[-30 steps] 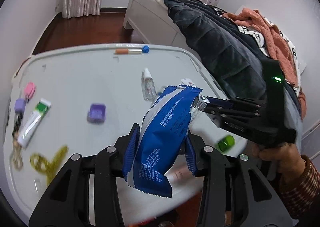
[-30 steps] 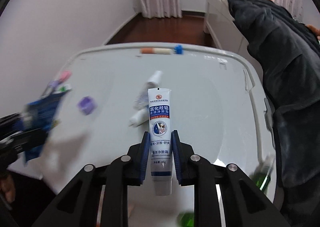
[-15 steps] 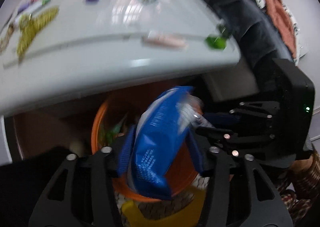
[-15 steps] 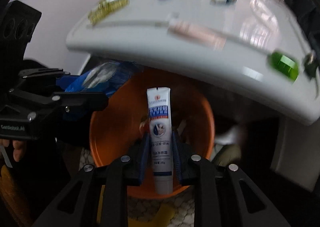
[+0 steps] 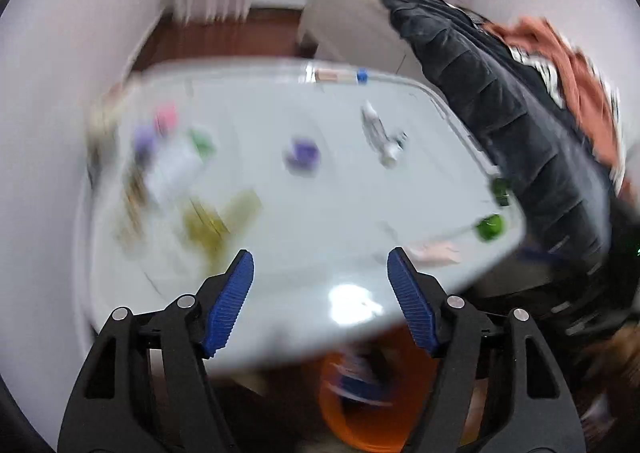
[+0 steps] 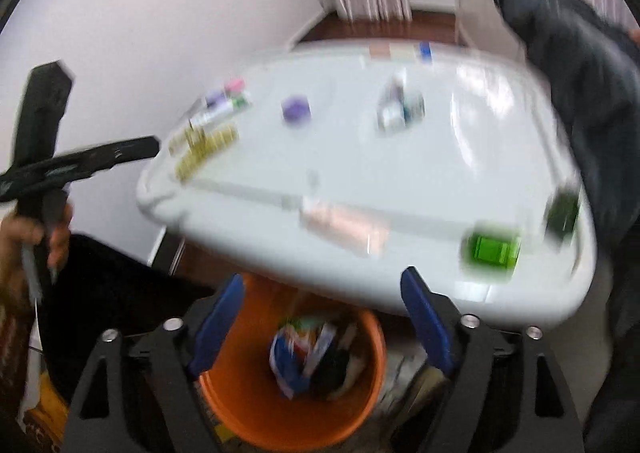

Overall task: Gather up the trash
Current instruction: 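Carry the blue wrapper and white tube over the orange bin and release both, then grasp the green-and-white ointment tube with the left tool while the right tool grasps the clear spray bottle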

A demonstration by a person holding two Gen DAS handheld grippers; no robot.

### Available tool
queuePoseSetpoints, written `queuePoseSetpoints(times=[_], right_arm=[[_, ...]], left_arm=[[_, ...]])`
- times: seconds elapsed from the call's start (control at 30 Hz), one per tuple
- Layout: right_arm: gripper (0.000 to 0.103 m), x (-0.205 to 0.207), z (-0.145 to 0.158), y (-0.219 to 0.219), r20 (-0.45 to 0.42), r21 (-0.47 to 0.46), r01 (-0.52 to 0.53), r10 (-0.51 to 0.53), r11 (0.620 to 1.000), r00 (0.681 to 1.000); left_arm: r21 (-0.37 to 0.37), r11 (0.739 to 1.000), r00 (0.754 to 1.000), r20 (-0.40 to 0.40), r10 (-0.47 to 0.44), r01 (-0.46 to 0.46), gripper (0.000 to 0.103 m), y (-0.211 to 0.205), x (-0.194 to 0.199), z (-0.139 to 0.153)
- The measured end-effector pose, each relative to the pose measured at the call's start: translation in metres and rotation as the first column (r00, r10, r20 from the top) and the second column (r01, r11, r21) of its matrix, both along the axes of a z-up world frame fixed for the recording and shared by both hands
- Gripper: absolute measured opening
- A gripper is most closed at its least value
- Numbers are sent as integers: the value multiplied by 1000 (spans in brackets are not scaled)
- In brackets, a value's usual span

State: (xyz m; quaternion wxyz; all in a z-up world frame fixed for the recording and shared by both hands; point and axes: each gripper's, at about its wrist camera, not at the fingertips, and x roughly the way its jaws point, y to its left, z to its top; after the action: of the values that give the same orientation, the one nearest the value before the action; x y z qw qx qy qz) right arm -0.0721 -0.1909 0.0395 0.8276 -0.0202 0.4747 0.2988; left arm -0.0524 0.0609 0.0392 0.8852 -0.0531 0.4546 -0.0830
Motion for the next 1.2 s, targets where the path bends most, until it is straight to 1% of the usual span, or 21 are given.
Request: queuePoseSetpoints(times=[0.07,0.13,0.17,0.27,0.33,0.4,0.5,0.53,0.57,0.6,0.63,0.7,0.73,0.77,0.83,0.9,0.97,1.07,1.1,1.13,1.2], right_arm=[[84,12,18,9,72,0,-13,13,1000,997],[84,22,26,14,106,9,-15,14,1000,994],[84,27,26,17,105,23,-16,14,1000,994],[84,35,18,25,81,55,-26,22,998,996],[84,37,5,33,62,32,-48,46,998,997],[84,36,-5,40,47,8,-66,65,998,997],[84,36,-14,45,28,26,-96,96,995,995],[87,37,-15,46,21,43,-111,110,993,994],[93,37,-16,48,18,50,-118,117,992,993],[97,37,-15,47,19,56,-117,116,992,993],[98,37,-15,47,16,74,-120,119,990,993],[98,40,-16,46,-16,126,-126,129,984,991],[98,42,-16,44,-47,178,-124,135,976,990],[98,44,-16,42,-68,215,-116,133,970,989],[98,53,-19,41,-128,262,-91,128,961,983],[98,65,-21,41,-150,244,-61,99,968,984],[98,83,-14,42,-107,184,-37,58,982,993],[98,124,-4,51,-6,58,-18,18,998,1000],[98,144,-5,59,21,-5,-8,9,1000,1000],[98,159,-7,64,32,-37,-1,2,999,999],[98,203,-22,81,20,-114,9,-6,993,1000]], left_arm=[[119,992,999,8,-47,45,69,19,26,2],[158,986,999,-6,-54,55,69,38,47,-7],[166,985,998,-30,-51,55,69,49,60,-17],[197,977,992,-116,-58,80,69,67,92,-53],[230,970,988,-148,-47,80,69,77,106,-73],[214,974,985,-165,-43,78,69,82,118,-85],[193,980,984,-178,-9,44,70,89,132,-97],[184,982,986,-164,3,28,71,89,133,-97],[175,985,987,-157,20,8,72,89,135,-98],[175,984,987,-154,36,-9,73,88,135,-98],[188,982,986,-156,64,-34,70,86,136,-97],[166,984,986,-147,82,-58,35,84,136,-92],[115,991,984,-150,91,-74,34,86,135,-88],[55,992,984,-132,116,-109,34,90,132,-80],[48,990,986,-88,140,-136,33,87,127,-61],[23,990,988,-66,143,-142,28,80,119,-44],[-25,990,990,-22,140,-140,22,67,106,-21],[-63,992,990,76,117,-112,22,37,83,11],[-68,992,990,90,109,-103,22,30,84,15],[-70,993,990,101,101,-94,22,24,81,20],[-106,992,992,95,77,-67,22,11,78,19]])
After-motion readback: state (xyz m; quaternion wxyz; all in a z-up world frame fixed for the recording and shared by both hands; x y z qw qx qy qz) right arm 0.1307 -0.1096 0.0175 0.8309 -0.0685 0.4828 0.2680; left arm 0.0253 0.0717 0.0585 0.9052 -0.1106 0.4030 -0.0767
